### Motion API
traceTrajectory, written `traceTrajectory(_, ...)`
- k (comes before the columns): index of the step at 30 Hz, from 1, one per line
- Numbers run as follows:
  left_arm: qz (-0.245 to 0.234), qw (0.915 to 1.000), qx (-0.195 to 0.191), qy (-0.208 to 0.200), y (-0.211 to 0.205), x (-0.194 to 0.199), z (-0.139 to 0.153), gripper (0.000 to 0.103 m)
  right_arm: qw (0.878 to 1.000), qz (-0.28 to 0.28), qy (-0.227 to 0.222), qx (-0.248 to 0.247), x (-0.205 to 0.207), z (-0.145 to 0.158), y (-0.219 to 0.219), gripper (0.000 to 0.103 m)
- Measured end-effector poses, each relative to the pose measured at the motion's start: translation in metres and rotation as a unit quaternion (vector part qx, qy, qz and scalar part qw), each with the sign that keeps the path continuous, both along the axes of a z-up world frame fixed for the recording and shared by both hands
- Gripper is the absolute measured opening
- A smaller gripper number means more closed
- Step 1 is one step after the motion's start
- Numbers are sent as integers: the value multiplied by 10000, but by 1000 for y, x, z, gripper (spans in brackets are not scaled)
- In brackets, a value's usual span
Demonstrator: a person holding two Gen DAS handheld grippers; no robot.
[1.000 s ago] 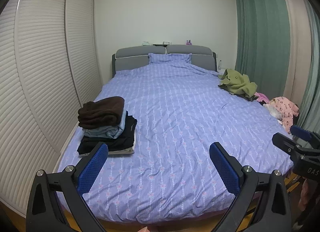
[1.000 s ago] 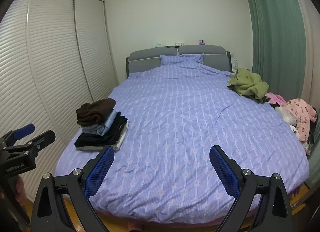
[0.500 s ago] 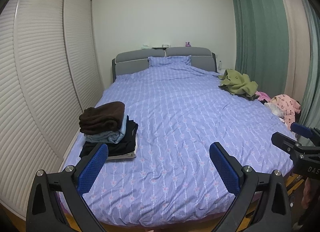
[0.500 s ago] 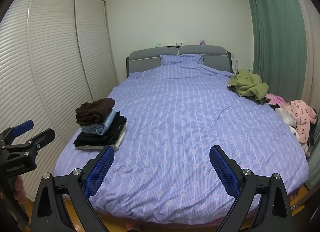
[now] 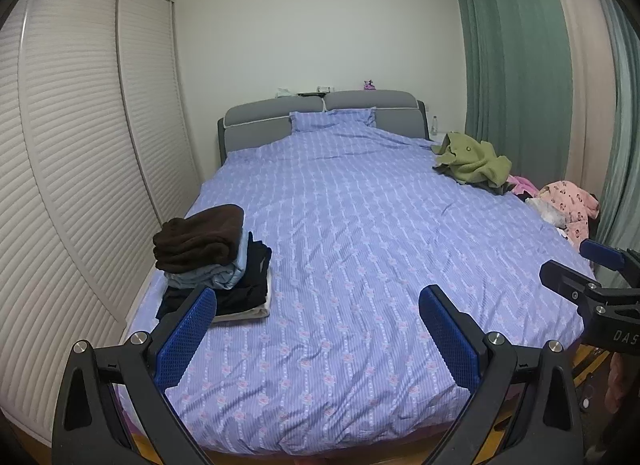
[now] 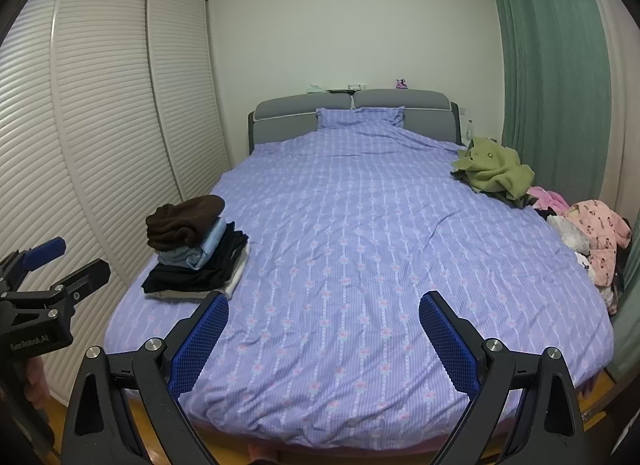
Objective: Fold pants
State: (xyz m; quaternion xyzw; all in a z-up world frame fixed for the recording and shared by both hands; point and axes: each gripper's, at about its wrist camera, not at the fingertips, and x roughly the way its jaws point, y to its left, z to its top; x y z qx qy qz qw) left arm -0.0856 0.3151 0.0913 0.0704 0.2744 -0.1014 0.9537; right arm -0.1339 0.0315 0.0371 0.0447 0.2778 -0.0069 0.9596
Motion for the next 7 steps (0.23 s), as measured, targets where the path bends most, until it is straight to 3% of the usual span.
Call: traceTrajectory(7,7,10000,-47,67,2,5,0,103,10000,-33,22,33,2,0,-3,97)
